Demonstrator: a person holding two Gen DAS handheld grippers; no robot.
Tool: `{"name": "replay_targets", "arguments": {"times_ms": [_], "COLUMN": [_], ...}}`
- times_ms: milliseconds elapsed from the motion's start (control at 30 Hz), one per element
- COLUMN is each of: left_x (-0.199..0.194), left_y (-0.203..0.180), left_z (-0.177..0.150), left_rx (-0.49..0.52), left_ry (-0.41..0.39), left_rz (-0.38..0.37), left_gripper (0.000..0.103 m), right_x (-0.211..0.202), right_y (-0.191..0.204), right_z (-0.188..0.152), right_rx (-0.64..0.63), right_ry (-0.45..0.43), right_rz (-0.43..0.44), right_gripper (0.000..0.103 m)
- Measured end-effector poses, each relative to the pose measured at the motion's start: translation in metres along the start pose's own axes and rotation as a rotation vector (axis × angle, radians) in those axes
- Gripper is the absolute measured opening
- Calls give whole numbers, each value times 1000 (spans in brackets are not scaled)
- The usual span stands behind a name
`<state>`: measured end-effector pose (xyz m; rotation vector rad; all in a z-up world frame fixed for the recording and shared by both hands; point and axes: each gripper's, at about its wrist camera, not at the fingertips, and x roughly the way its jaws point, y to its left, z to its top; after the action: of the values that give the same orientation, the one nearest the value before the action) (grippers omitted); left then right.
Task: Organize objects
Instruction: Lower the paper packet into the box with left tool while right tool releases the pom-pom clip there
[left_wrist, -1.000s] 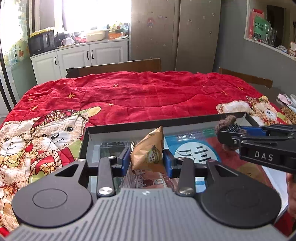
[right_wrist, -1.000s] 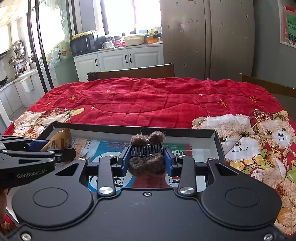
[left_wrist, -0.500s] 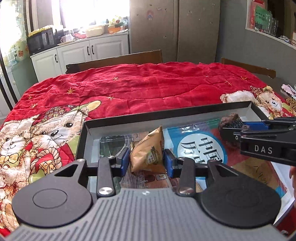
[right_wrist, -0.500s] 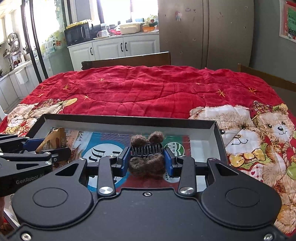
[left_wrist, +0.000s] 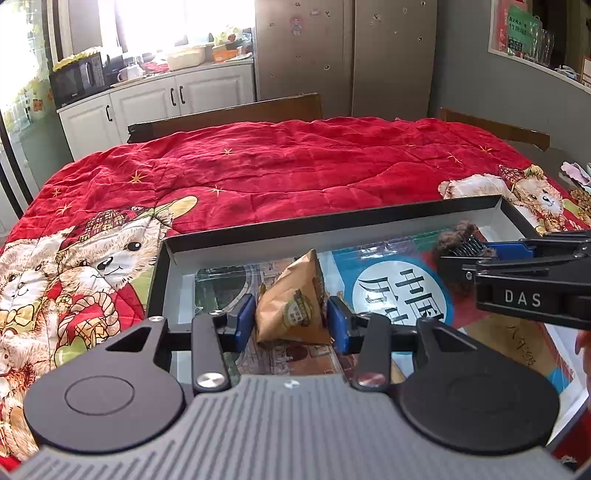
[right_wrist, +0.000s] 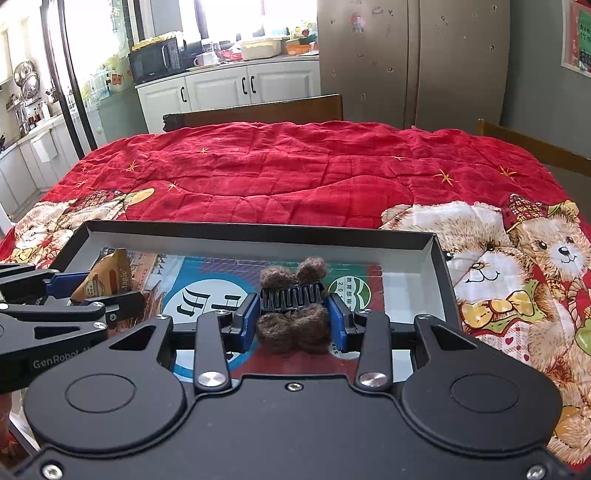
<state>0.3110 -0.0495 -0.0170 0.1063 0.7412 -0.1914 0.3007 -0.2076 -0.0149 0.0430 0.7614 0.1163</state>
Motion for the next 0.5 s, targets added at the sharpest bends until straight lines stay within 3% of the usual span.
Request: {"name": "replay_targets", "arguments": {"times_ms": [333, 500], "left_x": [0, -2], "left_y": [-1, -1], "left_z": [0, 0], "left_rx": [5, 7], "left_ry": [-5, -10], "left_rz": [6, 6], "left_gripper": [62, 70], "right_x": [-1, -4], "right_y": [-1, 0], "right_z": [0, -1], "right_rx": [4, 7], "right_ry": [-1, -10], "right_rz": [0, -6], "right_gripper": [42, 55]}}
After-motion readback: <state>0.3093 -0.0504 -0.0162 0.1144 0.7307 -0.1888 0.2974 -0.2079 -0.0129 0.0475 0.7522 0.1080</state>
